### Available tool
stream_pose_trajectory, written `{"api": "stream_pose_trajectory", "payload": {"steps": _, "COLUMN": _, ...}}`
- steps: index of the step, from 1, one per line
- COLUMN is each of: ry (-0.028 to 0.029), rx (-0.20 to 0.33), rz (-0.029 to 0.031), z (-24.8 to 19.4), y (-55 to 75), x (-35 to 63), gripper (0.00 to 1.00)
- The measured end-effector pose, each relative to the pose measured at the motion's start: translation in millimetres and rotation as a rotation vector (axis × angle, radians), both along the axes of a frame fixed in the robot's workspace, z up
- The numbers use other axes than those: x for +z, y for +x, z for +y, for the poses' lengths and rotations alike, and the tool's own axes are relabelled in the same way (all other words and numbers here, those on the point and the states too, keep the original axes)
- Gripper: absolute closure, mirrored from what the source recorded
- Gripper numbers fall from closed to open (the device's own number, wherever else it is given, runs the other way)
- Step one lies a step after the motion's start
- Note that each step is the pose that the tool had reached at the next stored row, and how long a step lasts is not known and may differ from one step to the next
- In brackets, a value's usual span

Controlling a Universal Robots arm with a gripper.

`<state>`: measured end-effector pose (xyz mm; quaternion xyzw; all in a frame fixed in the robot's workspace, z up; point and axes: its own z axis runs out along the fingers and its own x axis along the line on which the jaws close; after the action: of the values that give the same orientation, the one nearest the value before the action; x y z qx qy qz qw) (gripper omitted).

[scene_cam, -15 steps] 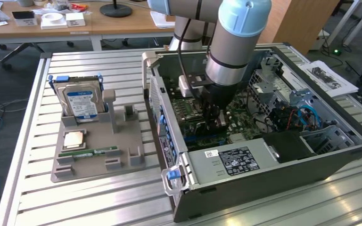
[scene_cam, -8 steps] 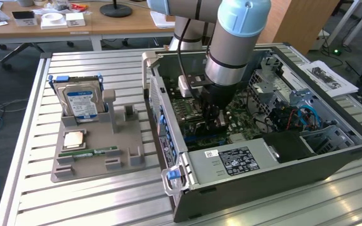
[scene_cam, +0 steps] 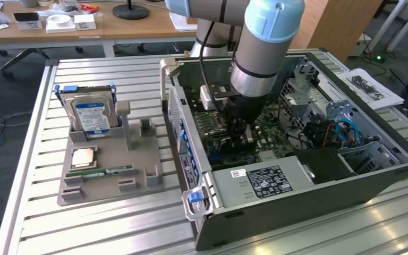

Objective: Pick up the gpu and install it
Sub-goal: 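Insert the gpu into the slot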

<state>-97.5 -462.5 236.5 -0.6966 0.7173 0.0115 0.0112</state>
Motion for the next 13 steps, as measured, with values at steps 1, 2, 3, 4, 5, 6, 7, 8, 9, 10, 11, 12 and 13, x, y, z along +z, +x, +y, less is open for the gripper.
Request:
{"api": "stream_pose_trajectory", "payload": {"steps": 1, "ry": 0.0, "rx": 0.0, "rz": -0.0004, "z": 0.0, "y": 0.2, "x": 0.0, "gripper": 0.66}}
{"api": "stream_pose_trajectory", "payload": {"steps": 2, "ry": -0.0004, "rx": 0.001, "rz": -0.0001, "z": -0.1, "y": 0.5, "x": 0.2, "gripper": 0.66}}
{"api": "stream_pose_trajectory", "payload": {"steps": 3, "ry": -0.0004, "rx": 0.001, "rz": -0.0002, "z": -0.1, "y": 0.6, "x": 0.2, "gripper": 0.66}}
{"api": "stream_pose_trajectory", "payload": {"steps": 4, "ry": -0.0003, "rx": 0.001, "rz": -0.0002, "z": -0.1, "y": 0.5, "x": 0.4, "gripper": 0.6}}
{"api": "stream_pose_trajectory", "payload": {"steps": 5, "ry": -0.0009, "rx": 0.001, "rz": 0.0001, "z": -0.2, "y": 0.5, "x": 1.1, "gripper": 0.6}}
{"api": "stream_pose_trajectory", "payload": {"steps": 6, "ry": -0.0008, "rx": 0.001, "rz": 0.0, "z": -0.1, "y": 0.5, "x": 1.9, "gripper": 0.6}}
{"api": "stream_pose_trajectory", "payload": {"steps": 7, "ry": -0.0004, "rx": 0.001, "rz": -0.0001, "z": -0.1, "y": 0.6, "x": 3.2, "gripper": 0.6}}
{"api": "stream_pose_trajectory", "payload": {"steps": 8, "ry": -0.0006, "rx": 0.001, "rz": -0.0001, "z": -0.1, "y": 0.5, "x": 5.2, "gripper": 0.6}}
{"api": "stream_pose_trajectory", "payload": {"steps": 9, "ry": -0.0004, "rx": 0.001, "rz": -0.0001, "z": -0.1, "y": 0.6, "x": 7.4, "gripper": 0.6}}
{"api": "stream_pose_trajectory", "payload": {"steps": 10, "ry": -0.0005, "rx": 0.001, "rz": -0.0002, "z": 0.0, "y": 0.6, "x": 10.1, "gripper": 0.6}}
{"api": "stream_pose_trajectory", "payload": {"steps": 11, "ry": -0.0004, "rx": 0.001, "rz": -0.0003, "z": 0.0, "y": 0.6, "x": 13.1, "gripper": 0.6}}
{"api": "stream_pose_trajectory", "payload": {"steps": 12, "ry": -0.0005, "rx": 0.001, "rz": -0.0007, "z": 0.0, "y": 0.6, "x": 16.5, "gripper": 0.6}}
{"api": "stream_pose_trajectory", "payload": {"steps": 13, "ry": -0.0004, "rx": 0.001, "rz": -0.0013, "z": 0.1, "y": 0.6, "x": 19.6, "gripper": 0.6}}
